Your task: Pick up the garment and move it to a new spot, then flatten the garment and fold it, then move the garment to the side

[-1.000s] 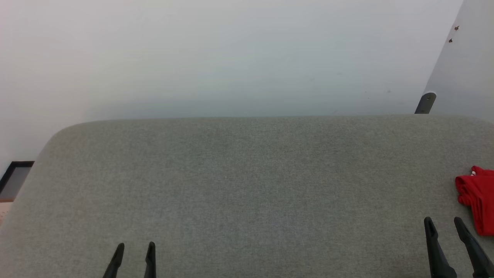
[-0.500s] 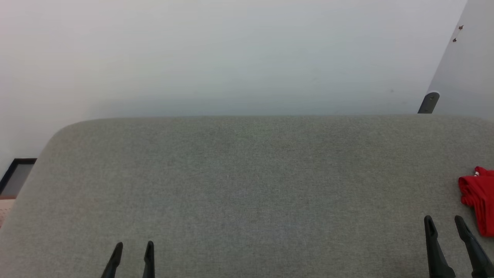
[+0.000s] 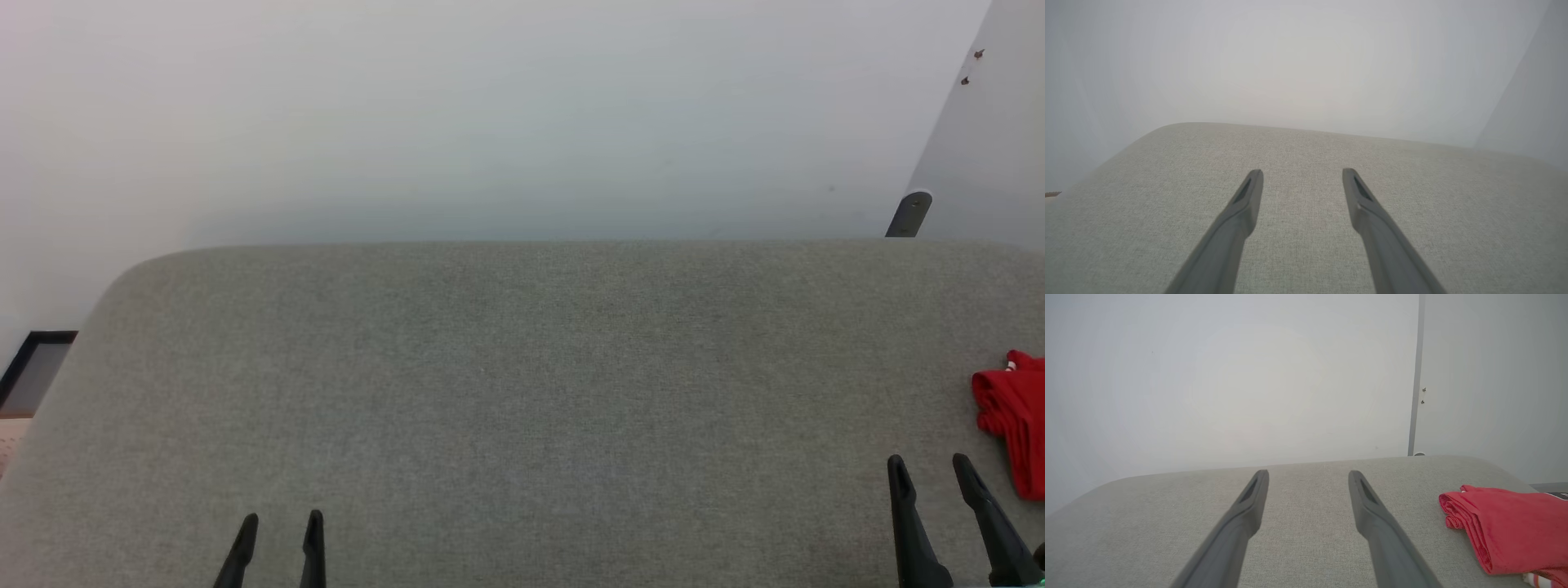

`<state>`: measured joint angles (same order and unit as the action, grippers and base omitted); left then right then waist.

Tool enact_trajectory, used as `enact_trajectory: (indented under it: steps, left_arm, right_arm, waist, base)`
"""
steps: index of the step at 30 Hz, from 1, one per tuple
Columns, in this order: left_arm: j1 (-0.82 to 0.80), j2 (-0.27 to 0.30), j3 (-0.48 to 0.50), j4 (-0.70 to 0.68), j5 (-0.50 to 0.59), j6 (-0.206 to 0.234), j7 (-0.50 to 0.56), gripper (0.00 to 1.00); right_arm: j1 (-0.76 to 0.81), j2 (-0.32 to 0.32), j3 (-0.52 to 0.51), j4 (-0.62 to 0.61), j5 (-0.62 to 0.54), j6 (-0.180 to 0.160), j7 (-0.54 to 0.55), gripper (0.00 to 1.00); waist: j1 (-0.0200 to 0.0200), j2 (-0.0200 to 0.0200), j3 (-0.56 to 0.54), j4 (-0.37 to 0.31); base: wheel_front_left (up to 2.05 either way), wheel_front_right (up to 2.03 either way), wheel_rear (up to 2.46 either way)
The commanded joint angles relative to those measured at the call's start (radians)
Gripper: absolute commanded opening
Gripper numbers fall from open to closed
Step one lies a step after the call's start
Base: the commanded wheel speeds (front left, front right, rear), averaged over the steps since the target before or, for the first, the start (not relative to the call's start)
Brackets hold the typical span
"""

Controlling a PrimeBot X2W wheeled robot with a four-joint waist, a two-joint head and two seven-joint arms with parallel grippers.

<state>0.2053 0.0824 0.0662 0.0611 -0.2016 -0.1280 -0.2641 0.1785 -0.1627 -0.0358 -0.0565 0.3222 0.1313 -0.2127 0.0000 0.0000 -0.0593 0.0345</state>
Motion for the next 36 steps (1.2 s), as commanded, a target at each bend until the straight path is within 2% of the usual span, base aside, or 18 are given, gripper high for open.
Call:
enact_trajectory:
  steps: [1,6,7,10,36]
  left_arm:
    - [-0.009,-0.001,0.003,0.004,-0.002,-0.004,0.001,1.00]
    - [-0.014,-0.003,0.010,0.004,-0.010,-0.004,0.001,1.00]
    - [-0.003,-0.004,0.009,0.005,-0.004,0.000,0.000,0.00]
    - [0.002,-0.009,0.007,0.023,-0.015,0.000,0.003,0.00]
    - [-0.104,-0.010,0.014,0.074,-0.477,-0.001,0.119,0.00]
  right_arm:
    - [-0.011,0.003,0.002,-0.003,-0.004,-0.001,-0.002,1.00]
    - [-0.019,-0.003,0.017,-0.005,0.000,-0.001,0.001,1.00]
    - [-0.009,-0.001,0.015,-0.002,0.000,0.000,0.002,0.00]
    - [-0.004,0.006,0.017,0.017,0.013,0.000,0.004,0.00]
    - [-0.099,0.029,0.000,0.108,0.442,0.000,0.098,0.00]
  waist:
    - [0.0000,0.0000,0.001,0.000]
    - [0.0000,0.0000,0.003,-0.005]
    - [0.0000,0.0000,0.003,-0.005]
    - [0.0000,0.0000,0.003,-0.005]
    - [0.0000,0.0000,0.016,-0.012]
  base:
    - [0.00,0.00,0.00]
    - [0.00,0.00,0.00]
    - [0.00,0.00,0.00]
    - [0.00,0.00,0.00]
    - [0.00,0.00,0.00]
